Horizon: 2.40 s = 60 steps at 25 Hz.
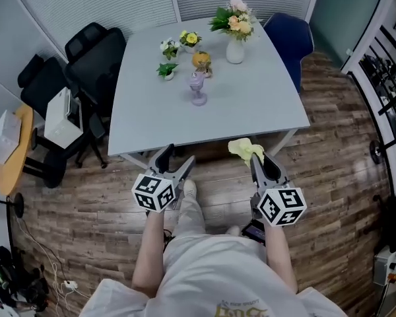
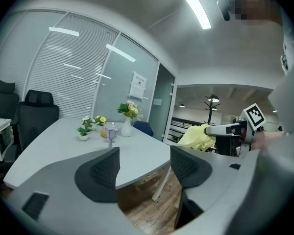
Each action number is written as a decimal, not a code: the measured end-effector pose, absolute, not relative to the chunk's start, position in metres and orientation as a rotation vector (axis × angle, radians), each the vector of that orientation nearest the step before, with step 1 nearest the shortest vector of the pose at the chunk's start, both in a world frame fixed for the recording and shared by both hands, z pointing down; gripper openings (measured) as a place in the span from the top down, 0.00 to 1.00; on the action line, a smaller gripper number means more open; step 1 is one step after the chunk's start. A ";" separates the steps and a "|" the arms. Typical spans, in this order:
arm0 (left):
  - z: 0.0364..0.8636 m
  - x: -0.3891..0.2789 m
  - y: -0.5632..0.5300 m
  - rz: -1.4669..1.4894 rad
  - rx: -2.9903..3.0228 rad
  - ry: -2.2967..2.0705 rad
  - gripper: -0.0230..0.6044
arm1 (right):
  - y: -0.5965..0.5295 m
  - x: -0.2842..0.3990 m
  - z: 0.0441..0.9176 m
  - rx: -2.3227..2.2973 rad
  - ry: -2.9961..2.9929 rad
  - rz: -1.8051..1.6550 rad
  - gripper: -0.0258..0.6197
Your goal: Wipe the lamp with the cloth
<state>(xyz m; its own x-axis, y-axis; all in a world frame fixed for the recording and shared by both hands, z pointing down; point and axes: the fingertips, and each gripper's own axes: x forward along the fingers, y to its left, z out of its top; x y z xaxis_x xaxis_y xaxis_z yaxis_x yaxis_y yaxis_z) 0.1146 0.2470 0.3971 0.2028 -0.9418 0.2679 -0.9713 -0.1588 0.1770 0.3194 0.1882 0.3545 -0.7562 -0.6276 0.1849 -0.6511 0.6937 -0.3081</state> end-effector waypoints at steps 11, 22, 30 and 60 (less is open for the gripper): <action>0.443 0.007 0.130 0.269 2.313 -1.542 0.48 | 0.092 0.199 0.375 1.241 -2.688 0.523 0.84; 0.476 -0.065 0.060 0.309 2.397 -1.339 0.47 | 0.033 0.118 0.369 1.342 -2.656 0.605 0.84; 0.504 -0.053 0.020 0.450 2.540 -1.101 0.47 | 0.004 0.104 0.348 1.341 -2.736 0.644 0.84; 0.606 -0.021 -0.049 0.889 2.710 -0.763 0.47 | -0.069 0.074 0.363 1.161 -2.827 0.872 0.85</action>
